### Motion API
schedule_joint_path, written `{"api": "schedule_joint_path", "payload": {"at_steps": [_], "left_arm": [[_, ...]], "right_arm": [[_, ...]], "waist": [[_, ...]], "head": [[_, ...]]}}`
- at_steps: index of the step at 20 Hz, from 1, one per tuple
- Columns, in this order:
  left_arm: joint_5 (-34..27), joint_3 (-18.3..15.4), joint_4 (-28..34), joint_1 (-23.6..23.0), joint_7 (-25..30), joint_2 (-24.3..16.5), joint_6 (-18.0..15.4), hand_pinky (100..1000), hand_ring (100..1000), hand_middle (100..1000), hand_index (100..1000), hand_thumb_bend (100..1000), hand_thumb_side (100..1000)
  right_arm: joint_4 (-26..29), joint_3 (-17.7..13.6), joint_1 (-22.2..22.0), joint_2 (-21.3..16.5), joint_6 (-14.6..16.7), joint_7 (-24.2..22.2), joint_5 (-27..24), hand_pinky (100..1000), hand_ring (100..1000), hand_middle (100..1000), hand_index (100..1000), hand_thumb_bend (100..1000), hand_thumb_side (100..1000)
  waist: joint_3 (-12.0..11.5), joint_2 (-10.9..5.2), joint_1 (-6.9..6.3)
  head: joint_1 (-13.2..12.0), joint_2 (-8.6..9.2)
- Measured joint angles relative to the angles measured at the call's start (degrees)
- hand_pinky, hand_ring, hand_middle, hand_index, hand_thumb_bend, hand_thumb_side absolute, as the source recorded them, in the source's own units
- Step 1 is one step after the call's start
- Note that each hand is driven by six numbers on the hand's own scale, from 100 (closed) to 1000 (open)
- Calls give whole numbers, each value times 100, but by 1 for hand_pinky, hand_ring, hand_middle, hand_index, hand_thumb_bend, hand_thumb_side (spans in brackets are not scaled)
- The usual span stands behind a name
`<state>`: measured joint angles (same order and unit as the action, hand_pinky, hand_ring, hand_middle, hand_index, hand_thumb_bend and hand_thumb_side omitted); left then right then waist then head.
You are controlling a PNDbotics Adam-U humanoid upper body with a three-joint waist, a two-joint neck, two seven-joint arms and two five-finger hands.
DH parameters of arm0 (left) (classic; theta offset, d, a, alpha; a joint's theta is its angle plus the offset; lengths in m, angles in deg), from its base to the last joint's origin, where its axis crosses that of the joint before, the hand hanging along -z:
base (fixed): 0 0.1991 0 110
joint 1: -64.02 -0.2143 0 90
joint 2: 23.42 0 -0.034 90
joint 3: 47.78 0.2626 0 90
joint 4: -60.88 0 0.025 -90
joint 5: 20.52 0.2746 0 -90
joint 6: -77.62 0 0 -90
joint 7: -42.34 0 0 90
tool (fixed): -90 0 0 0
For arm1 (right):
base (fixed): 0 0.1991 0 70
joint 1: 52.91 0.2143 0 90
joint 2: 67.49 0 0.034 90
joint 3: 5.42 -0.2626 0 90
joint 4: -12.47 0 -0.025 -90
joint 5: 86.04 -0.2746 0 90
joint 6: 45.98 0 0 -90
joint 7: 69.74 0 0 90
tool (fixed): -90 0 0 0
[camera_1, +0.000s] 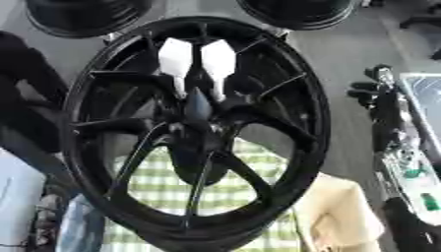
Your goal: Pull the pin out of the wheel hub.
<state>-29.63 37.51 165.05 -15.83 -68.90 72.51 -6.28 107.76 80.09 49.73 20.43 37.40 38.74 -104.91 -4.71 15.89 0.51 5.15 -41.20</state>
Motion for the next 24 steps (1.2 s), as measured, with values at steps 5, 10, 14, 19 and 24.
{"api": "schedule_joint_path", "payload": {"at_steps": [5, 10, 14, 19, 24], "left_arm": [[-2, 0, 0, 1, -2, 0, -2, 727, 658, 603, 712, 181, 801], [-2, 17, 0, 0, -2, -8, -1, 726, 657, 603, 711, 178, 797], [-2, 33, 0, -9, 0, -60, 1, 725, 657, 602, 711, 179, 795], [-2, 38, -2, -57, 11, -109, 11, 725, 657, 602, 710, 178, 795], [-1, 68, -6, -115, 28, -162, 23, 724, 657, 602, 710, 178, 794]], "right_arm": [[0, 9, 46, -20, -1, 1, 0, 908, 709, 630, 828, 100, 866], [261, 131, 318, -478, 35, -75, 5, 914, 751, 682, 846, 100, 732], [848, 336, 820, -1232, 137, -348, -96, 910, 763, 701, 852, 100, 635], [1578, 763, 1596, -2176, 55, -880, -312, 897, 762, 698, 846, 100, 562], [1807, 1368, 2640, -2781, -112, -1710, -388, 883, 757, 694, 836, 100, 492]], "waist": [[-6, 1, -12], [-6, -8, -12], [-27, -67, -3], [-43, -109, 16], [-103, -168, 96]], "head": [[2, 0], [4, -5], [29, -56], [63, -111], [103, -158]]}}
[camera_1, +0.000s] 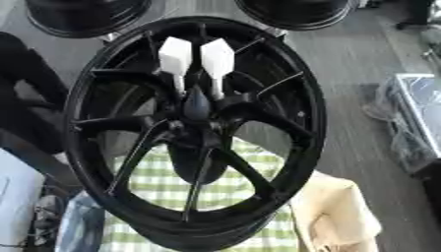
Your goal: Pull the pin out of the wheel hub.
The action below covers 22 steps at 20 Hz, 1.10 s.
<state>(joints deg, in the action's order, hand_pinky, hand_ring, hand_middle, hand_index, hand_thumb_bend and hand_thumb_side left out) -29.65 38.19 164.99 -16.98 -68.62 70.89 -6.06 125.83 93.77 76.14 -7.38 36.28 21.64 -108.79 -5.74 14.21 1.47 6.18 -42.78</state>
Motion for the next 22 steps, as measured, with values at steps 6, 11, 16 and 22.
{"api": "schedule_joint_path", "payload": {"at_steps": [6, 11, 16, 22], "left_arm": [[1, 3, -35, -57, 8, -101, 7, 724, 658, 602, 710, 168, 805], [2, 4, -69, -127, 21, -251, 20, 724, 658, 602, 709, 174, 793], [-4, -11, -104, -199, -4, -355, 15, 725, 658, 602, 709, 172, 791], [-38, -44, -118, -245, -44, -435, 10, 725, 658, 602, 709, 172, 791]], "right_arm": [[29, 691, 947, -180, -195, -896, 138, 874, 769, 712, 838, 100, 396], [41, 1273, 1711, -195, -298, -1621, 520, 870, 779, 726, 839, 100, 326], [60, 1881, 2252, -157, -647, -2281, 993, 877, 790, 736, 844, 100, 376], [62, 2428, 2554, 116, -1079, -2963, 1631, 880, 800, 745, 853, 100, 302]], "waist": [[-11, -63, 65], [-17, -118, 127], [7, -136, 128], [13, -136, 117]], "head": [[-1, -50], [5, -99], [15, -100], [-11, -100]]}}
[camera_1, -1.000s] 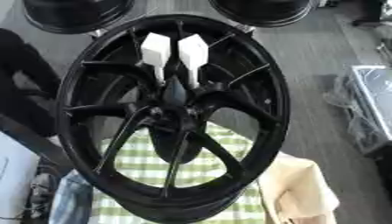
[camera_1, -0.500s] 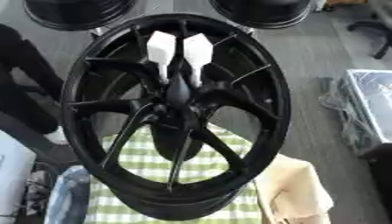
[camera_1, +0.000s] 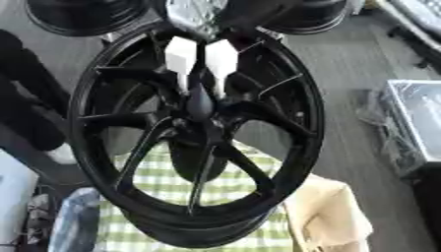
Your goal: Pull the pin out of the wheel hub.
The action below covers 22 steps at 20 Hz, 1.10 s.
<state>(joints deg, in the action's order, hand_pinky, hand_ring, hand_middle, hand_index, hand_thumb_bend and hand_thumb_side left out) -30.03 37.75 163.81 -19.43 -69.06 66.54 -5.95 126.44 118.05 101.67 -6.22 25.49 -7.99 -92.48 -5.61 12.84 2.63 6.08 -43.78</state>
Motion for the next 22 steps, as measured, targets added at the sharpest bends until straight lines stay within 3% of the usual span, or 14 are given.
{"api": "schedule_joint_path", "payload": {"at_steps": [6, 15, 22], "left_arm": [[-14, -7, -20, -1, -4, -11, -3, 725, 659, 602, 709, 172, 792], [-17, -29, -22, -2, -7, -11, -4, 726, 659, 602, 709, 172, 795], [-15, -29, -23, -7, 0, -9, 3, 726, 660, 602, 708, 171, 797]], "right_arm": [[0, 120, 5, 179, -109, -354, 572, 875, 800, 746, 851, 100, 272], [0, 147, -194, 220, 55, -641, 1123, 866, 805, 755, 850, 100, 400], [-1, 115, -337, 248, 321, -936, 1858, 857, 809, 762, 841, 104, 475]], "waist": [[-14, 6, -31], [-42, 55, -35], [-41, 72, -35]], "head": [[-14, 0], [-33, 0], [-46, 0]]}}
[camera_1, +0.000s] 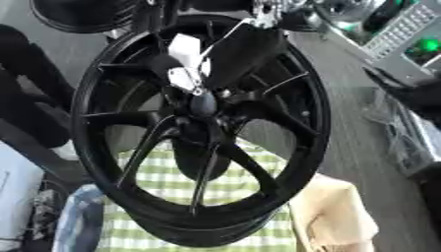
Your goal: Pull the pin out of the wheel hub.
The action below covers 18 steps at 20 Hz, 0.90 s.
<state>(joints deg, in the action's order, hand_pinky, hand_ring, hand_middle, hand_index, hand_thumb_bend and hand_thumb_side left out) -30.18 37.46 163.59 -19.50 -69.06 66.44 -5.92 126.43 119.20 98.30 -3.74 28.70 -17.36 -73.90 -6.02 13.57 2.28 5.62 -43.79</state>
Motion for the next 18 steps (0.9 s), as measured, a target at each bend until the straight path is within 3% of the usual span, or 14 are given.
{"api": "schedule_joint_path", "payload": {"at_steps": [5, 10, 13, 18], "left_arm": [[2, 1, -1, -1, 7, 2, 4, 726, 660, 602, 708, 171, 799], [7, 2, -1, -1, 18, 5, 12, 727, 661, 602, 709, 171, 800], [8, 2, -1, -1, 18, 7, 12, 727, 661, 603, 709, 171, 801], [8, 2, -1, -1, 24, 10, 13, 728, 662, 603, 709, 171, 803]], "right_arm": [[-86, -2, -190, 4, 251, -101, 355, 860, 817, 775, 847, 125, 484], [-228, -75, -376, -59, 543, 48, 555, 858, 823, 785, 848, 236, 513], [-344, -111, -459, -114, 704, 173, 659, 860, 823, 786, 850, 242, 512], [-578, -247, -496, -177, 1098, 308, 538, 877, 827, 786, 857, 205, 420]], "waist": [[6, 6, 2], [9, 24, 8], [0, 29, 19], [-24, 39, 35]], "head": [[-36, 0], [-89, 0], [-112, 0], [-129, 0]]}}
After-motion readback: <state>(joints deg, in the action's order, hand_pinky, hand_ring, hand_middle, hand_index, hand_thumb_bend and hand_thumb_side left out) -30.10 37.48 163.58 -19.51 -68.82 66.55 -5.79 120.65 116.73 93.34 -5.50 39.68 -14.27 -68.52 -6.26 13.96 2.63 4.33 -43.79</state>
